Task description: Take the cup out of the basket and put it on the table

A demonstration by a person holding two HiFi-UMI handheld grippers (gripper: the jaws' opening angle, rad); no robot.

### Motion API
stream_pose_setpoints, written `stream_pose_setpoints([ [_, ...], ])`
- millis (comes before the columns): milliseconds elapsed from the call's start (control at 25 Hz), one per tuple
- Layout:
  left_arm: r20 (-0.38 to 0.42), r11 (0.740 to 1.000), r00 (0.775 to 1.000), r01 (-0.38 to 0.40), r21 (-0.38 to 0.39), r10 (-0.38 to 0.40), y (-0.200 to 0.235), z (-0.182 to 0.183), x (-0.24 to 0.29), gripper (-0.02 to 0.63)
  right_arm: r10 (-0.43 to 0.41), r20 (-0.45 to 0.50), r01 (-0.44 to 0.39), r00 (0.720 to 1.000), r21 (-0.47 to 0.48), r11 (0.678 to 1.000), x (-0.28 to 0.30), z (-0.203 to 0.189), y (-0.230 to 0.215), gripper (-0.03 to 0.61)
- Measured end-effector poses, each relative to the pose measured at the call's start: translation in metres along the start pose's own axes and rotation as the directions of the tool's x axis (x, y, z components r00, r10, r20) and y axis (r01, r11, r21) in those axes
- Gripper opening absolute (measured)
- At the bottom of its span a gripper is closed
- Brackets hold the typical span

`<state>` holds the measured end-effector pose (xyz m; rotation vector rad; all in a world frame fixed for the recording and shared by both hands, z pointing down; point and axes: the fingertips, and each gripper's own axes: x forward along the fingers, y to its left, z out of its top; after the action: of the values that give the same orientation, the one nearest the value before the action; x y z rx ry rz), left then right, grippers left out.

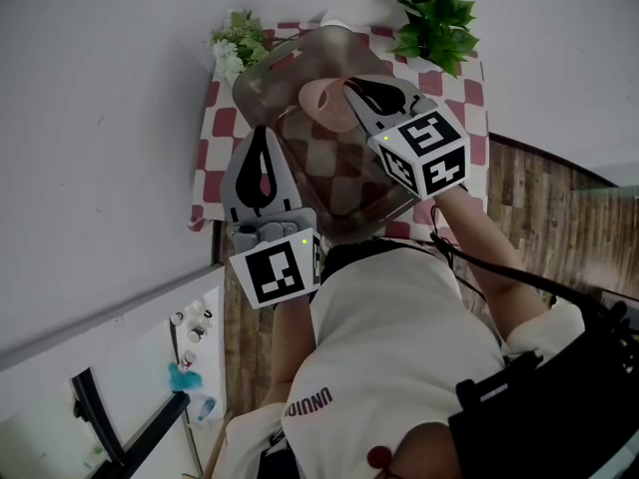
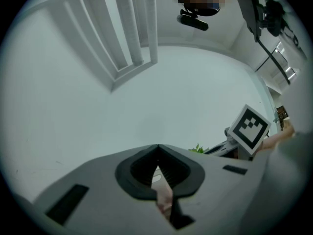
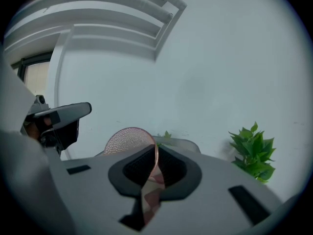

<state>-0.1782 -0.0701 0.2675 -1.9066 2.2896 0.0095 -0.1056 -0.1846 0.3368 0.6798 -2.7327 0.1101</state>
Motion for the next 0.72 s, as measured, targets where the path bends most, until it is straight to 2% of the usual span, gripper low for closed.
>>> stream_pose_setpoints([
  [720, 0.01, 1.0, 1.0, 0.012, -0.005, -0.012, -0.005, 0.004, -0.006, 0.012, -0.073, 0.068, 0.072, 0.995, 0.024, 0.997, -0.024, 0.015, -0.016, 0.035],
])
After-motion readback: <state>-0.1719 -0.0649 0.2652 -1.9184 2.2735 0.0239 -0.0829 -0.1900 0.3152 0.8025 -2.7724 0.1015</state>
